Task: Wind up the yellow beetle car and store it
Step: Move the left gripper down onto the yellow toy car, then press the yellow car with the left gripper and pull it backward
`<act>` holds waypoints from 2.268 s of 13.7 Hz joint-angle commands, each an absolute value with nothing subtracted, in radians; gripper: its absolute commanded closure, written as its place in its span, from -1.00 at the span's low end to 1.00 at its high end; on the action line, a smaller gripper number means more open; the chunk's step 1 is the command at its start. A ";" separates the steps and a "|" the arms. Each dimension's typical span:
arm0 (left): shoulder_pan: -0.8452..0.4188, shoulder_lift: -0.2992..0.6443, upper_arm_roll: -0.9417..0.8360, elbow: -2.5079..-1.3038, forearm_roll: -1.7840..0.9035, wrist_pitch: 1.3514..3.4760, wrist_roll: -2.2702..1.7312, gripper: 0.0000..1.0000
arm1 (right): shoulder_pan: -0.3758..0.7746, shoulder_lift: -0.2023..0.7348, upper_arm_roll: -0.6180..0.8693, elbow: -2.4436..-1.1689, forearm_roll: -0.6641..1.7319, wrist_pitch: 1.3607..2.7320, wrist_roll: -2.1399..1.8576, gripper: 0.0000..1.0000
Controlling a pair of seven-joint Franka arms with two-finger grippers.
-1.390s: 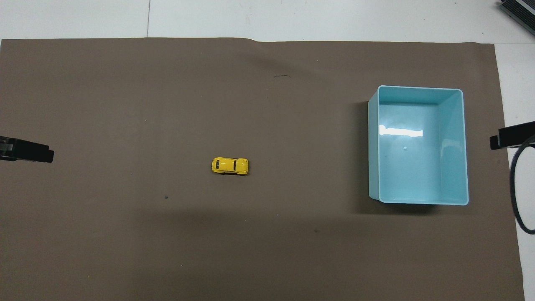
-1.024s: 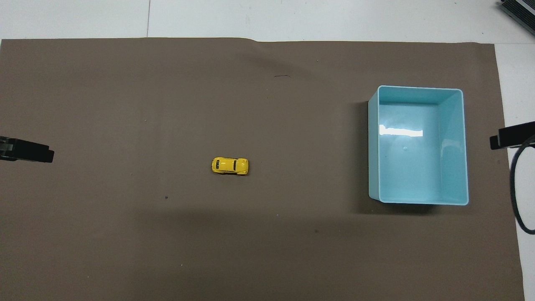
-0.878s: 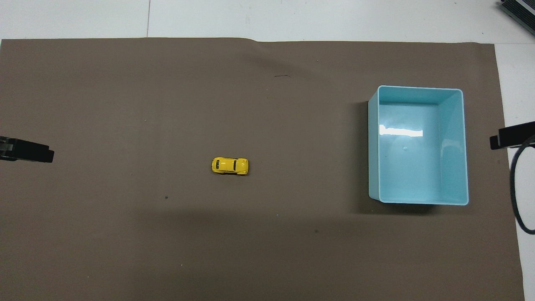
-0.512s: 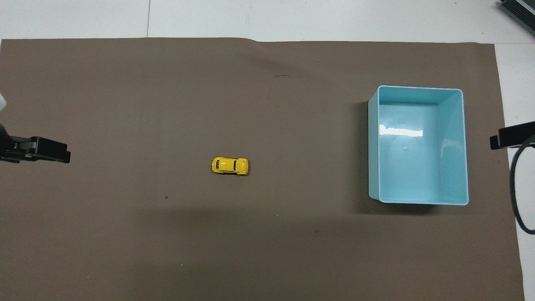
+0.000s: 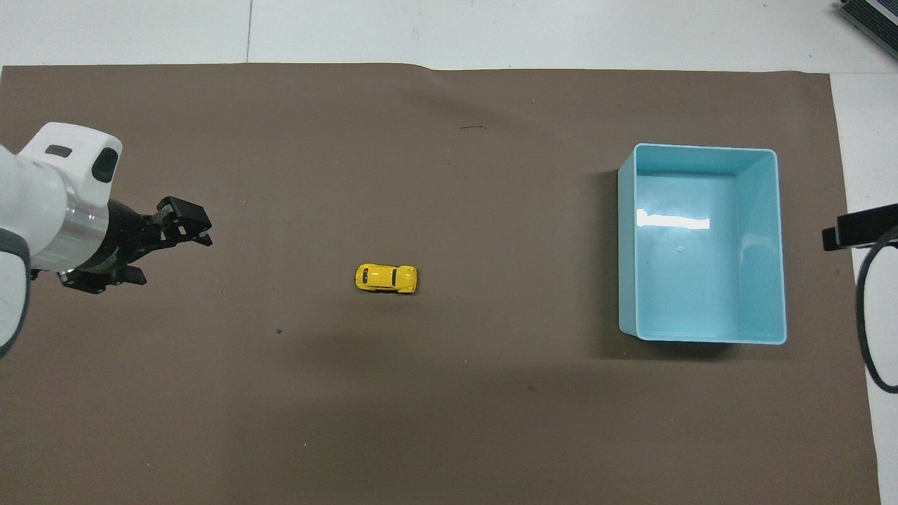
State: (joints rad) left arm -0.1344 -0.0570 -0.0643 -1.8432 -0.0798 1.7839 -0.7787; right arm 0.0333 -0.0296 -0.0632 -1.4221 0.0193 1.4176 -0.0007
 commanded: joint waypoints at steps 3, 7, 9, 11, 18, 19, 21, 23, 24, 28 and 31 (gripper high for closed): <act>-0.239 -0.022 -0.052 -1.890 -0.103 1.933 -1.496 -1.00 | 0.028 -0.054 -0.061 -1.450 0.034 1.425 0.012 -1.00; -0.320 0.017 -0.052 -1.950 -0.103 2.072 -1.810 -1.00 | 0.028 -0.054 -0.061 -1.450 0.034 1.425 0.012 -1.00; -0.366 0.075 -0.051 -1.948 -0.103 2.130 -1.944 -1.00 | 0.028 -0.054 -0.061 -1.450 0.034 1.425 0.012 -1.00; -0.422 0.129 -0.049 -1.948 -0.095 2.167 -2.058 -1.00 | 0.028 -0.054 -0.061 -1.450 0.034 1.425 0.012 -1.00; -0.511 0.227 -0.049 -1.957 -0.087 2.232 -2.246 -1.00 | 0.028 -0.054 -0.061 -1.450 0.034 1.425 0.012 -1.00; -0.509 0.235 -0.049 -1.957 -0.087 2.243 -2.249 -1.00 | 0.028 -0.054 -0.061 -1.450 0.034 1.425 0.012 -1.00; -0.512 0.258 -0.048 -1.956 -0.086 2.249 -2.259 -1.00 | 0.028 -0.054 -0.061 -1.450 0.034 1.425 0.012 -1.00; -0.540 0.305 -0.046 -1.956 -0.086 2.273 -2.279 -1.00 | 0.028 -0.054 -0.061 -1.450 0.034 1.425 0.012 -1.00; -0.540 0.316 -0.046 -1.956 -0.086 2.279 -2.292 -1.00 | 0.028 -0.054 -0.061 -1.450 0.034 1.425 0.012 -1.00; -0.543 0.333 -0.044 -1.956 -0.084 2.321 -2.301 -1.00 | 0.028 -0.054 -0.061 -1.450 0.034 1.425 0.012 -1.00; -0.535 0.336 -0.044 -1.956 -0.084 2.322 -2.303 -0.05 | 0.028 -0.054 -0.061 -1.450 0.034 1.425 0.012 -1.00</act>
State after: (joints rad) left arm -0.5211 0.3398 -0.0605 -1.9449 -0.0916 2.3032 -2.2846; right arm 0.0332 -0.0296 -0.0632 -1.4221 0.0193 1.4176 -0.0007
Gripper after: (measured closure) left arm 0.075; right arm 0.000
